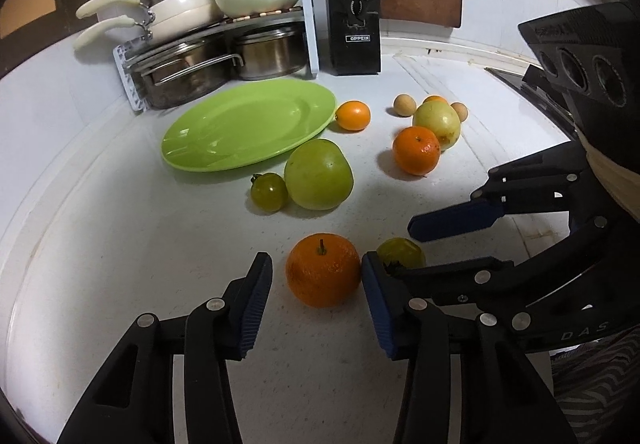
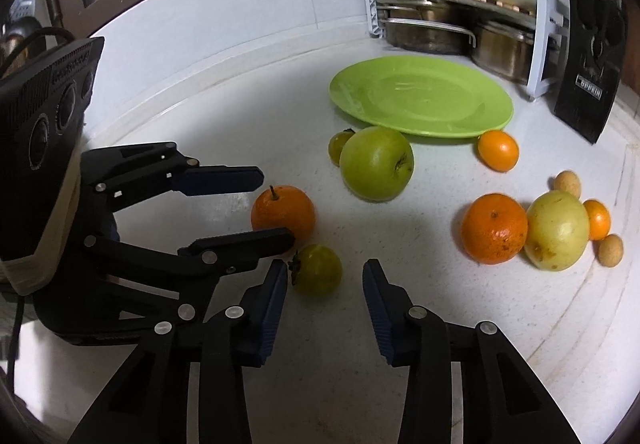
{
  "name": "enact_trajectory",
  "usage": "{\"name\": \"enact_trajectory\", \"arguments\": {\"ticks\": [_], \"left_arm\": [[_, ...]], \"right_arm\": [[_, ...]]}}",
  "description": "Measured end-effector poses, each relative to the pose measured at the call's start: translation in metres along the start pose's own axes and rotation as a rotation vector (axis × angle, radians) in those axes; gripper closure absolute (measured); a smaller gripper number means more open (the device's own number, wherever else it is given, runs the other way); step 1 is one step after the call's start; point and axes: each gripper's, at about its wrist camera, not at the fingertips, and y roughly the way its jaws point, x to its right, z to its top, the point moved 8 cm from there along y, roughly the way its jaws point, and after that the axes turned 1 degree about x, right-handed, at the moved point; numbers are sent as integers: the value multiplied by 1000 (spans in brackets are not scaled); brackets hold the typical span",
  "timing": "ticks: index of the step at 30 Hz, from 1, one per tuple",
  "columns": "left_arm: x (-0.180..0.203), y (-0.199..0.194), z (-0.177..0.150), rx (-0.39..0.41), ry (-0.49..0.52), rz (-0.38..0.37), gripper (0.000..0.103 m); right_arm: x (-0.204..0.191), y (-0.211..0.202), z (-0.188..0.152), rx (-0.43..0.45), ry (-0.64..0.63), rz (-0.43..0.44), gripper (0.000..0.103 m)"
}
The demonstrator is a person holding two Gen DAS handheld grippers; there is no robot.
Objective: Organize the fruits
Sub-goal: 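Grasp the orange with the left tool while the right tool grasps a small green tomato, then carry the orange with the left tool and the tomato with the right tool onto the green plate, releasing both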
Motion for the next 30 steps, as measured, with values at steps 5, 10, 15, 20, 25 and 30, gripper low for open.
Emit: {"name": "enact_trajectory", "arguments": {"ticks": [5,10,15,20,25,30], "left_arm": [[3,8,0,-23,-7,-17,61],[2,9,-1,-30,-21,-14,61],[0,5,-1,-48,-61,-1,62],[-7,-6,1,-34,-110,35,62],[-11,-17,4,-13,-147,52,62],[-9,-28,9,1,-185,83,62]], "right_arm": [[0,3,-3,-15,10,26,72],[1,3,-2,-11,20,29,74],[5,0,2,0,32,21,75],[5,-4,6,7,30,-2,75],[4,-11,8,17,32,-22,75],[2,-22,11,37,18,-26,75]]}}
